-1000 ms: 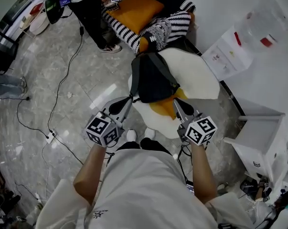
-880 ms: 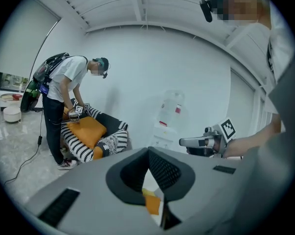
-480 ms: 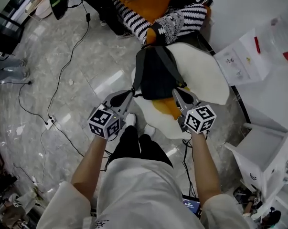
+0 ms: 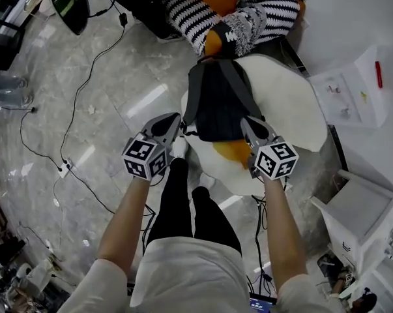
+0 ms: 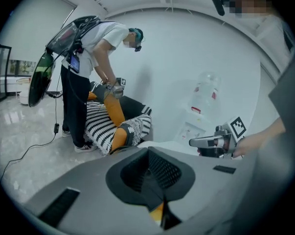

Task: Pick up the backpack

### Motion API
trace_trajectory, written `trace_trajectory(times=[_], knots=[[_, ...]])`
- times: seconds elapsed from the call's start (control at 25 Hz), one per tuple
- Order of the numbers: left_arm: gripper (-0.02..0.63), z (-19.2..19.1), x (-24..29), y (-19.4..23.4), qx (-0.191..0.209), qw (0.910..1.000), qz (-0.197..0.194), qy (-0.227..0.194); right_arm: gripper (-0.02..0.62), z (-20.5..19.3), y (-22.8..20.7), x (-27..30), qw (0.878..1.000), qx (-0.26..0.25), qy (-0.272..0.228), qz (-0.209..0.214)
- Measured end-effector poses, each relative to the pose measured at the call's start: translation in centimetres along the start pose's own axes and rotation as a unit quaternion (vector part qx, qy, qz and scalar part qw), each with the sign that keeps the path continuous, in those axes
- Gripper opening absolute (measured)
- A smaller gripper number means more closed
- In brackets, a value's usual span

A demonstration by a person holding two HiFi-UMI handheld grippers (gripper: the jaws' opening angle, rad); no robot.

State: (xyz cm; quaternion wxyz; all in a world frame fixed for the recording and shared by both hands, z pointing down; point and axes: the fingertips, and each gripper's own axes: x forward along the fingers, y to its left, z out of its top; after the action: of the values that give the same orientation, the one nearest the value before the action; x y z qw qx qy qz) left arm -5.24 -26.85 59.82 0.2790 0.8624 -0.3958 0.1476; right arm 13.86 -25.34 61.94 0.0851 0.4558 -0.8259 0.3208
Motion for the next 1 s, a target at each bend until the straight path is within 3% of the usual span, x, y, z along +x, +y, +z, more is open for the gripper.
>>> trace_trajectory(times=[0.4, 0.88, 0.96, 1.0], knots=[[-0.005, -3.0, 9.6, 7.8, -0.019, 0.9991, -0.015, 0.034, 0.002, -3.4, -7.1, 7.6, 0.997, -0.011, 0.037, -0.060], [-0.003, -7.2, 17.8, 12.1, -0.018, 0.9963, -0.042, 0.073, 0.002, -5.0, -13.0, 14.7, 0.993, -0.048, 0.059, -0.091], [0.057, -8.2, 19.2, 12.7, -0.013, 0.9954, -0.050, 0.080, 0.003, -5.4, -14.1, 15.6, 0.992, -0.057, 0.060, -0.096], [0.057, -8.7, 19.9, 13.0, -0.013, 0.9950, -0.053, 0.084, 0.003, -5.6, -14.7, 16.0, 0.991, -0.062, 0.061, -0.099]])
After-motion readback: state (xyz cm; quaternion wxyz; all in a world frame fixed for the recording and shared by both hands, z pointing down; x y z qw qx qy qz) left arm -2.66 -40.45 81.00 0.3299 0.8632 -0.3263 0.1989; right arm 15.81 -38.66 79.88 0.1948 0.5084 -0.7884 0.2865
